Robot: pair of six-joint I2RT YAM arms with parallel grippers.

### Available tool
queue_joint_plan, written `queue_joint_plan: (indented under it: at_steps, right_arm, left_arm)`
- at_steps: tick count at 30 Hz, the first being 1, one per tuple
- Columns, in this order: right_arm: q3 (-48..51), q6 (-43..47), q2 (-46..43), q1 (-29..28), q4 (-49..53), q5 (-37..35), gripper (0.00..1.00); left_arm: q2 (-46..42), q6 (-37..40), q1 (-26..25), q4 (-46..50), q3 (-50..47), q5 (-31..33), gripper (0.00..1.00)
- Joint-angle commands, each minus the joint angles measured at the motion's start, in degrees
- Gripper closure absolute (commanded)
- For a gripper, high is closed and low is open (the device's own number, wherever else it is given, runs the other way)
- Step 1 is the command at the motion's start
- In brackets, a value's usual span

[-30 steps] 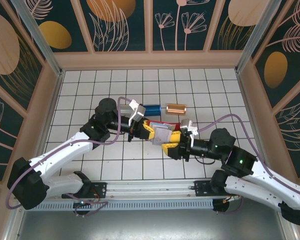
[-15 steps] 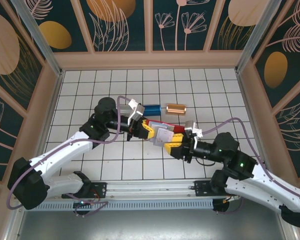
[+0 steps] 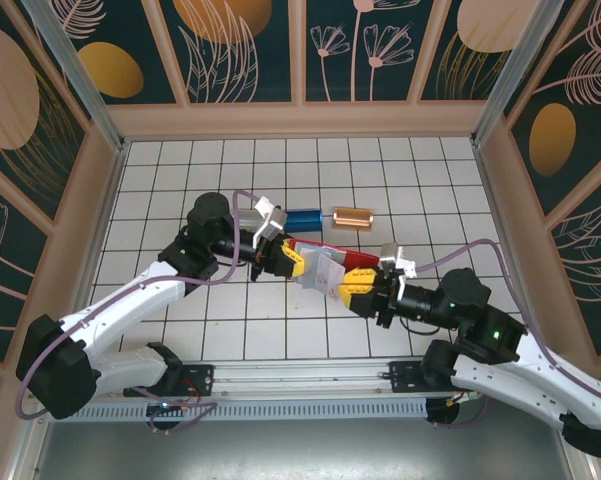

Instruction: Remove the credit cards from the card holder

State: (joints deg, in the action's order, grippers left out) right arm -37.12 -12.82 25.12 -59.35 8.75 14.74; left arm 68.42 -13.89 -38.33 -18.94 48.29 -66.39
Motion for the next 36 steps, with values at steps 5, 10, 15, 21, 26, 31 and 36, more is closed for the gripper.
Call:
queue_joint_plan:
  at_steps: [5, 10, 15, 21, 26, 31, 36]
  right_arm:
    - [-0.8, -1.6, 2.6, -0.3, -2.4, -3.5, 0.79]
    - [-1.5, -1.6, 3.1, -0.3, -1.0, -5.3, 0.92]
    - [-2.3, -0.6, 2.3, -0.3, 1.5, -6.7, 1.0]
    - [-3.6, 0.5, 0.6, -0.3, 6.2, -10.0, 1.0]
    - [-5.0, 1.9, -0.5, -0.4, 9.2, -10.0, 1.0]
    - [-7.7, 3.4, -0.6, -0.3, 13.2, -10.3, 1.0]
    - [-10.7, 4.3, -0.6, -0.3, 17.6, -13.2, 1.0]
  left_arm:
    - [0.0, 1.0, 0.4, 0.3, 1.5, -0.1, 1.0]
    - [-0.5, 1.4, 0.4, 1.1, 1.5, 0.2, 1.0]
    - [-0.7, 2.2, 0.4, 1.8, 1.4, 0.3, 1.0]
    - [-0.8, 3.7, 0.5, 3.3, 1.7, -2.2, 1.0]
    - [-1.5, 6.9, 0.4, 7.8, 2.9, -3.0, 1.0]
    - [-2.1, 7.9, 2.2, 10.6, 2.9, 2.8, 1.0]
    - [-4.5, 3.7, 4.3, 6.9, 0.9, 9.5, 1.0]
